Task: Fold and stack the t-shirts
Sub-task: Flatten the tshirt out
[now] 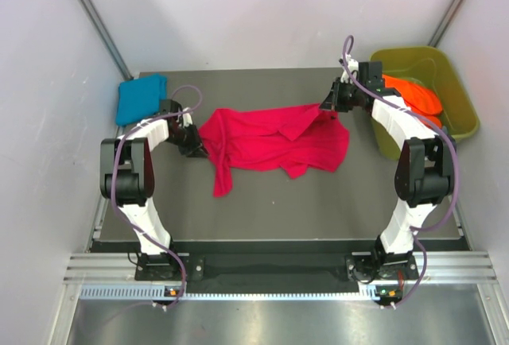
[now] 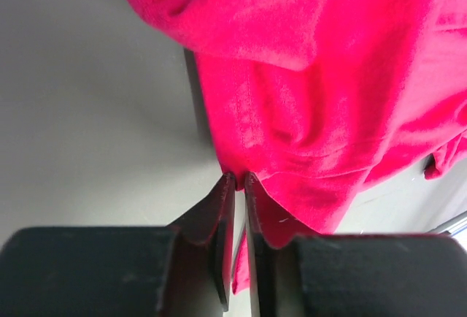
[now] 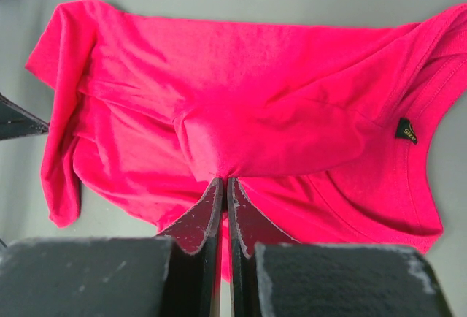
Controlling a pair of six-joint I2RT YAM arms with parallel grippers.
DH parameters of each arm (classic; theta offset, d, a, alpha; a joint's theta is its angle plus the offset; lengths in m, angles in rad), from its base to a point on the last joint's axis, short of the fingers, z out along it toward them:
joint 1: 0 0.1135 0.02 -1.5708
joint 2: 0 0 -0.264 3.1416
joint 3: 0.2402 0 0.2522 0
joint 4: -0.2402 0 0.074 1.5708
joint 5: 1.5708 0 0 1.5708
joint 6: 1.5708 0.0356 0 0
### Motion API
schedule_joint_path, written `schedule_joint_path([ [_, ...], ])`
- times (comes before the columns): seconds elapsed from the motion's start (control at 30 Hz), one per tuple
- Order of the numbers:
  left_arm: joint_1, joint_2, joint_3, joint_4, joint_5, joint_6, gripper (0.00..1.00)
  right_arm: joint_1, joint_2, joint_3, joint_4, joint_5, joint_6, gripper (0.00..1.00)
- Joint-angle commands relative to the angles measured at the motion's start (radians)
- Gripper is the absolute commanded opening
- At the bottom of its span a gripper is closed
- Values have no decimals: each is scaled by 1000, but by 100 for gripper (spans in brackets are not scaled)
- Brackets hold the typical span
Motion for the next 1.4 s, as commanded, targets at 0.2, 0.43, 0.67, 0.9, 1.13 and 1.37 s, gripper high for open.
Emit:
schedule_joint_path([
  [0.2,3,1,39,43,30,-1,0,-6,-30,0,42,17,-17,0],
  [0.43,15,-35,40,51,45,8,0,-5,-30,0,47,14,-13,0],
  [0.67,16,-88,125,25,18,71,0,-6,-33,1,50,12,-10,0],
  [0.9,16,-151,233,-29,16,169,0,-11,-75,85,25,18,-43,0],
  [1.13,53,-219,428,-112,-44,275,0,-106,-173,200,-6,52,-62,0],
  [1.37,79,-430,403,-61,-91,384,0,-227,-357,228,-30,26,-43,0],
])
